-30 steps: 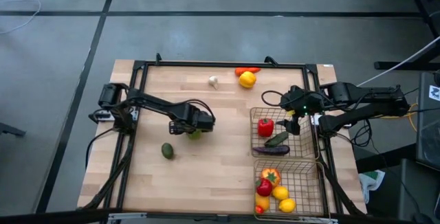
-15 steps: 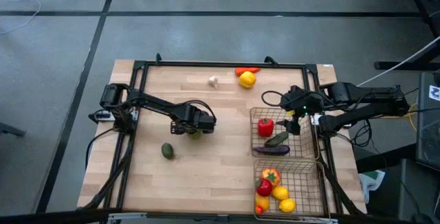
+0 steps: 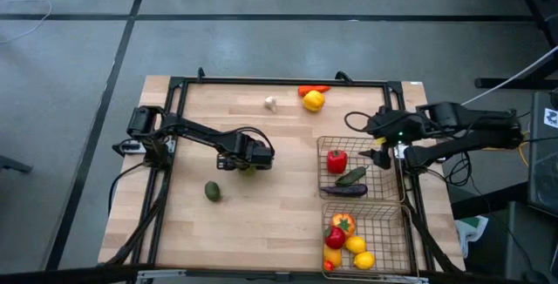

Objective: Sort produce into baskets
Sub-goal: Put the chayote into the top wire basket

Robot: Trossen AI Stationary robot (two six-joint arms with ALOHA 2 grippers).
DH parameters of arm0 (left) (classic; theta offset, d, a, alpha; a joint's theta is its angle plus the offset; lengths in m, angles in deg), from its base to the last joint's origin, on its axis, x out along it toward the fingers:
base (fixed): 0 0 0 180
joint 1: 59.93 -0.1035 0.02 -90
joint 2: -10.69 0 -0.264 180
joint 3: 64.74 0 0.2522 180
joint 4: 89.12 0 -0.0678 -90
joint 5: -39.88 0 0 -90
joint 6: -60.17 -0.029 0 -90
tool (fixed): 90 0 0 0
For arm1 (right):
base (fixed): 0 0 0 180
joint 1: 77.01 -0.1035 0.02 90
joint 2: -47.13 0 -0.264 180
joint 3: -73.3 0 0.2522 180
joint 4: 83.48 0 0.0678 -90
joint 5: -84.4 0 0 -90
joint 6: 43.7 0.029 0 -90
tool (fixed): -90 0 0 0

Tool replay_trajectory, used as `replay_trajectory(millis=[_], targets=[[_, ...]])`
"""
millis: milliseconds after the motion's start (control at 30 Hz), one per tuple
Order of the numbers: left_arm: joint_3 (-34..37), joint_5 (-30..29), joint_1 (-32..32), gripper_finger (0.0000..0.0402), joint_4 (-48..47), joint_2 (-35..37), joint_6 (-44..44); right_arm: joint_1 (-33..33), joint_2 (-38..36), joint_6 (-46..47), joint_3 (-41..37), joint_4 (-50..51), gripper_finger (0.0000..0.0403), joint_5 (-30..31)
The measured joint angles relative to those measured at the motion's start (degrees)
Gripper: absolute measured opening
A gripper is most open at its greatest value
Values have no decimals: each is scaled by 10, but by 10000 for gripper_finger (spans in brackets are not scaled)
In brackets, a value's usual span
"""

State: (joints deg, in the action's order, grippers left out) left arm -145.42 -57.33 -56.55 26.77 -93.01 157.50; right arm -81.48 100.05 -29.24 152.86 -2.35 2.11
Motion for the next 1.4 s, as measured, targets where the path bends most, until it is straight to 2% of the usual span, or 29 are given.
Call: replay_trajectory(millis=[133,433,600,867,967,1133,1400], targets=[[0,7,0,325,4,2,-6,0,-9,0,0,4,383,9],[0,113,10,328,49,16,-60,0,-28,0,0,6,383,9],[-16,162,26,328,126,17,-75,0,-30,0,0,6,383,9],[-50,171,59,328,352,17,-73,0,-29,0,0,6,383,9],[-54,166,68,328,463,17,-73,0,-29,0,0,5,383,9],[-54,115,76,328,598,17,-75,0,-29,0,0,5,383,9],[-54,-8,76,328,634,16,-148,0,-29,0,0,4,383,9]])
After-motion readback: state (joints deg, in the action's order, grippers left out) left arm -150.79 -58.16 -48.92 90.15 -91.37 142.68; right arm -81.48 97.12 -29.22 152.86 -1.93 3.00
